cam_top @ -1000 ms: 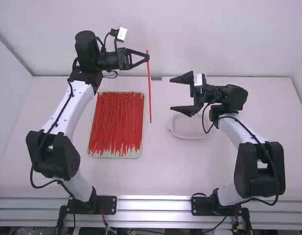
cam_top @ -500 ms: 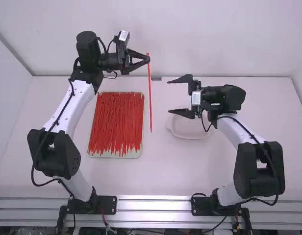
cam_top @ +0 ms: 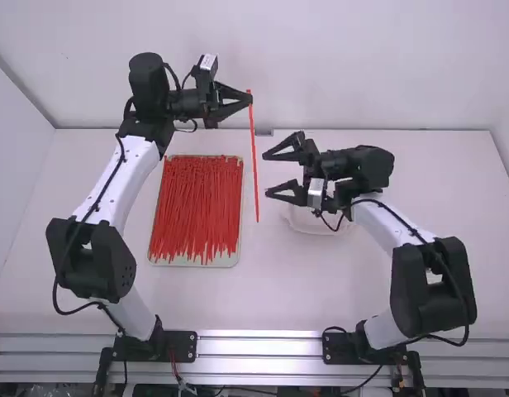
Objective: Fasten the cable tie
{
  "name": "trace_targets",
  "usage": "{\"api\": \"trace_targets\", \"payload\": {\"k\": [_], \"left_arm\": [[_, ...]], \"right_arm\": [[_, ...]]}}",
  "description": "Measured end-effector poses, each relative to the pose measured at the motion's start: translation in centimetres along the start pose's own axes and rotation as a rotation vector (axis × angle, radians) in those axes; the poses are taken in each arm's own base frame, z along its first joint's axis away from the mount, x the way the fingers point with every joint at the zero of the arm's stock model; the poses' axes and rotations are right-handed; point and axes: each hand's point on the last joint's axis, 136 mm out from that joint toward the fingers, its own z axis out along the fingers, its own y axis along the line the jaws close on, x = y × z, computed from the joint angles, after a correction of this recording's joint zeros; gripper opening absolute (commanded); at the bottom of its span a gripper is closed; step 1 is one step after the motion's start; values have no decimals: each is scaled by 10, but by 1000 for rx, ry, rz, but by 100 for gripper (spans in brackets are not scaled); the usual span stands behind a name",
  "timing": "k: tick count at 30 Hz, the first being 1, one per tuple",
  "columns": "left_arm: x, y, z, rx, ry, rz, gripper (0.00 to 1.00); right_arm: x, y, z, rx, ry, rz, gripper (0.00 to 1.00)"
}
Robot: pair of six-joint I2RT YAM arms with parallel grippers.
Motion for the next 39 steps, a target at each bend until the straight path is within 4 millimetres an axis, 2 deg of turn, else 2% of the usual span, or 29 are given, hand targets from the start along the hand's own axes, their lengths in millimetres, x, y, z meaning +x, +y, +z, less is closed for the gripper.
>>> {"api": "trace_targets", "payload": {"k": [5, 15, 19, 24, 30, 31, 39], "left_arm": [[-5, 2, 0, -8, -31, -10, 2], [-12, 4, -15, -13, -47, -11, 2], [-14, 4, -18, -14, -53, -11, 2], [-11, 7, -17, -19, -45, -36, 2], [-9, 12, -16, -30, -39, -79, 2], [-9, 13, -16, -32, -38, -88, 2], [-7, 16, -16, -39, -35, -115, 2]], "right_arm": [[-11, 3, 19, -14, -58, -57, 100], [-13, 3, 22, -14, -67, -89, 100], [-19, 0, 22, -10, -68, -178, 86], [-27, 8, 26, -10, -85, -232, 64], [-27, 13, 27, -8, -86, -235, 59], [-27, 13, 26, -7, -83, -239, 54], [-26, 13, 26, -5, -82, -259, 42]]}}
